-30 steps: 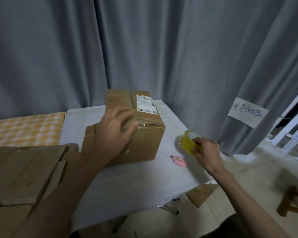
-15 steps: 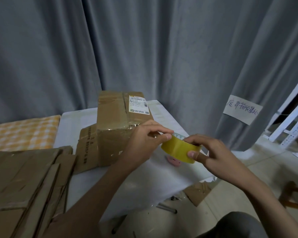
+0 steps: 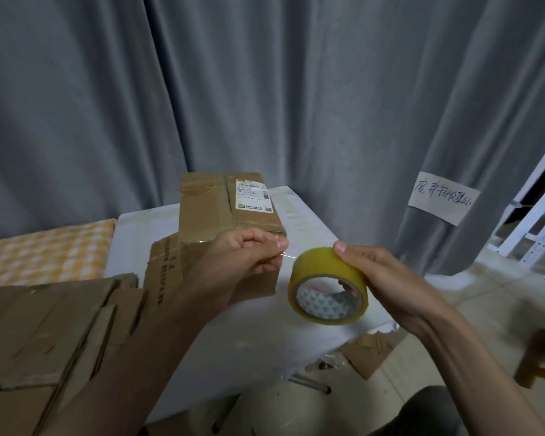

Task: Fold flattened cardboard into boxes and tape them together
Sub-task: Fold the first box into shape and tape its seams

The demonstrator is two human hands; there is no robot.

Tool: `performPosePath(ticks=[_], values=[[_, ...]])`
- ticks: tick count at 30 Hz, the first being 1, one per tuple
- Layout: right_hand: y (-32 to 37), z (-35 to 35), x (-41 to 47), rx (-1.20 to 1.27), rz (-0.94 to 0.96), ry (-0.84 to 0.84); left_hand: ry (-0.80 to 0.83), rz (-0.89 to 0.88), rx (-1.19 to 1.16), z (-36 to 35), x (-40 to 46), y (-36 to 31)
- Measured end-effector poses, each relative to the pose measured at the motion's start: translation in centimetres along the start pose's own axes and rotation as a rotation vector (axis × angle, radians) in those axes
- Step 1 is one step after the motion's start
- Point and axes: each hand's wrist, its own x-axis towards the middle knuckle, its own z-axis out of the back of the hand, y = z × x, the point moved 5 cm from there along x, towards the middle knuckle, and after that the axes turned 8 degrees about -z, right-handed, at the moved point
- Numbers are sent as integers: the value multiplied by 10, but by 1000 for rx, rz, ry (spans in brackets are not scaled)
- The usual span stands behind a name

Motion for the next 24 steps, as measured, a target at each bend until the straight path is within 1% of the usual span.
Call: performPosePath(ticks=[4,7,9,11,14,19,22,24], values=[[3,-4,9,143,44,79,-70,51,18,27,-2,-13],[19,-11,15,100,89,139,-91,68,29,46,-3,-18],[30,-13,20,9,115,147,-106,81,42,60,-4,-21],[40,-11,25,-102,126,93,-156,93,47,80,-4,-24],[47,2,36,-235,97,-44,-254,89,32,113,-4,-31],[54,16,60,-290,48,-202,-314,126,19,139,0,-27],[59,21,78,-589,30,-400,-354,166,50,147,5,-20],[59,23,88,-707,-8,-432,-359,188,76,150,6,-14]])
